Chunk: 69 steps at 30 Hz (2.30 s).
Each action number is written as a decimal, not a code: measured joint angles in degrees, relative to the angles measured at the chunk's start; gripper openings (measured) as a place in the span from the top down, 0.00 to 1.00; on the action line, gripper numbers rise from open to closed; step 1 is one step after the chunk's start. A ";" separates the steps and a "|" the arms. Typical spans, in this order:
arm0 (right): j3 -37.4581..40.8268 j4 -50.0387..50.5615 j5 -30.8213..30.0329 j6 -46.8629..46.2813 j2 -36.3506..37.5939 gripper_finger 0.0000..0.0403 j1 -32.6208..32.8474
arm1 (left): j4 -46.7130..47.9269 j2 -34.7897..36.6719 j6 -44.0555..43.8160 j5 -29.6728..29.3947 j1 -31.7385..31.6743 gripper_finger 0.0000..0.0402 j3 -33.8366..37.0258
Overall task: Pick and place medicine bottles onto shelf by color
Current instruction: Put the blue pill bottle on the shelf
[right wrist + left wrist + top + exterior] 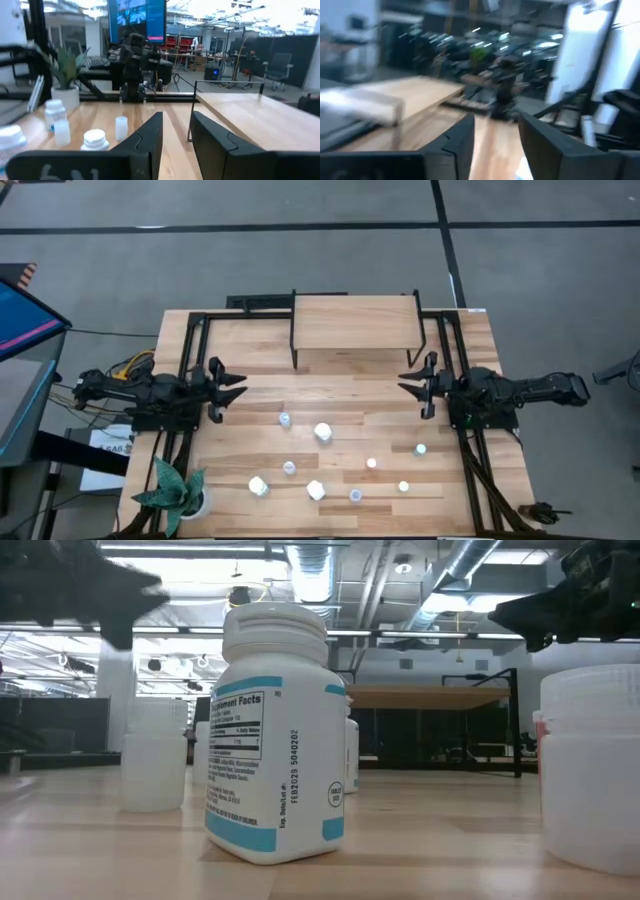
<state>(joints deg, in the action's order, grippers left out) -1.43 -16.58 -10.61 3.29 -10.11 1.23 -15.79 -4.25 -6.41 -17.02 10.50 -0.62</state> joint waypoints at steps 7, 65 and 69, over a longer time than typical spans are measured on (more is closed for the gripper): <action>-0.01 -4.50 0.04 -5.30 -0.02 0.48 -0.08 | -12.44 -11.24 2.75 2.75 0.02 0.79 -1.36; -37.07 70.53 13.40 -71.28 -39.44 0.27 35.87 | -20.74 -58.12 -1.79 1.37 -2.12 0.45 -22.56; -37.07 70.98 10.49 -80.72 -41.71 0.27 41.50 | -20.74 -58.12 -1.79 1.38 -2.12 0.45 -22.56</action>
<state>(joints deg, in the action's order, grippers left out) -38.50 54.40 -0.12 -77.42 -51.82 42.73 -36.53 -62.37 -8.21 -15.64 8.38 -23.18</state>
